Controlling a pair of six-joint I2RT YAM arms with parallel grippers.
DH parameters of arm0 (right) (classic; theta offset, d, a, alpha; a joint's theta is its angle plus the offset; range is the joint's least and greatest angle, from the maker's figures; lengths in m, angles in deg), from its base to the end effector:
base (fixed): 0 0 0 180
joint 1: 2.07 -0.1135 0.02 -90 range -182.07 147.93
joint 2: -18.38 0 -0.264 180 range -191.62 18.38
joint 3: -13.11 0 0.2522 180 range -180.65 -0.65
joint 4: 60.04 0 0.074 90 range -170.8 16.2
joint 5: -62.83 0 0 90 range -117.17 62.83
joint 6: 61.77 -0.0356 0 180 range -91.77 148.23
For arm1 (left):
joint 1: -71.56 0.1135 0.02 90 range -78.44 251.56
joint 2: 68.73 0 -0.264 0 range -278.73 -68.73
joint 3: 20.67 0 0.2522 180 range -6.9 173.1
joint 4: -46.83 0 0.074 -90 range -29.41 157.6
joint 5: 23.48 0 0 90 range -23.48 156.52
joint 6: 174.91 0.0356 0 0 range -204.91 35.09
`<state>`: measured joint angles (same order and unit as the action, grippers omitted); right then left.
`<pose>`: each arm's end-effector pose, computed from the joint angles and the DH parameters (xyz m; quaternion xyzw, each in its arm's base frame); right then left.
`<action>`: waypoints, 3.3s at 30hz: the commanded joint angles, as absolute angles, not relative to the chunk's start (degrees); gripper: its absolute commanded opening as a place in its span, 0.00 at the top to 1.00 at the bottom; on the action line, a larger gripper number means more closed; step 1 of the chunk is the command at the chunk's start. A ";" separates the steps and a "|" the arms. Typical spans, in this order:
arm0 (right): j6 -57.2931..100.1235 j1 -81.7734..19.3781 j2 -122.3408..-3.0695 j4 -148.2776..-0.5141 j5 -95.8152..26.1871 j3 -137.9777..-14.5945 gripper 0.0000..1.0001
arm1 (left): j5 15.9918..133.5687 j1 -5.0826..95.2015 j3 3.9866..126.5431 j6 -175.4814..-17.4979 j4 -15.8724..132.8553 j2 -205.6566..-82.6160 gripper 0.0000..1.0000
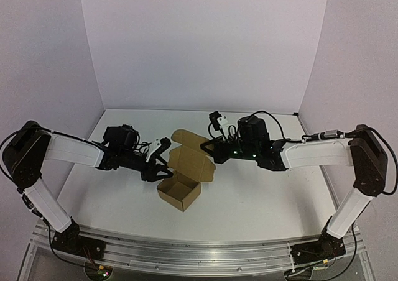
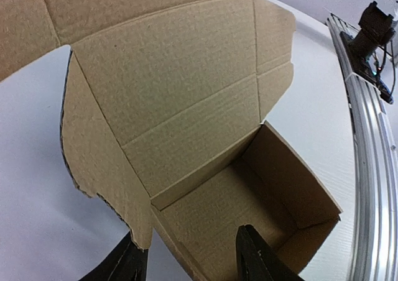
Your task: Fold the paper box
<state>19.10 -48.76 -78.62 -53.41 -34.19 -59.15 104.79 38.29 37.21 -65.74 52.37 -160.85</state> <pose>0.2610 0.2832 0.2360 -0.2942 0.7535 0.3181 0.4946 0.2526 -0.1921 0.1702 0.5028 0.7060 -0.3438 0.3615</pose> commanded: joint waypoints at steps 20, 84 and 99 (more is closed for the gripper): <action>34.71 -47.59 -77.72 -62.89 -49.17 -66.84 1.00 | 110.17 38.55 72.20 -31.86 90.54 -162.29 0.09; -14.33 -41.72 -75.42 -81.31 -29.12 -61.63 1.00 | 107.60 36.58 77.30 -34.81 96.29 -164.87 1.00; -17.39 -47.45 -82.70 -76.70 -37.61 -68.24 1.00 | 100.79 36.51 76.51 -39.29 89.75 -165.05 1.00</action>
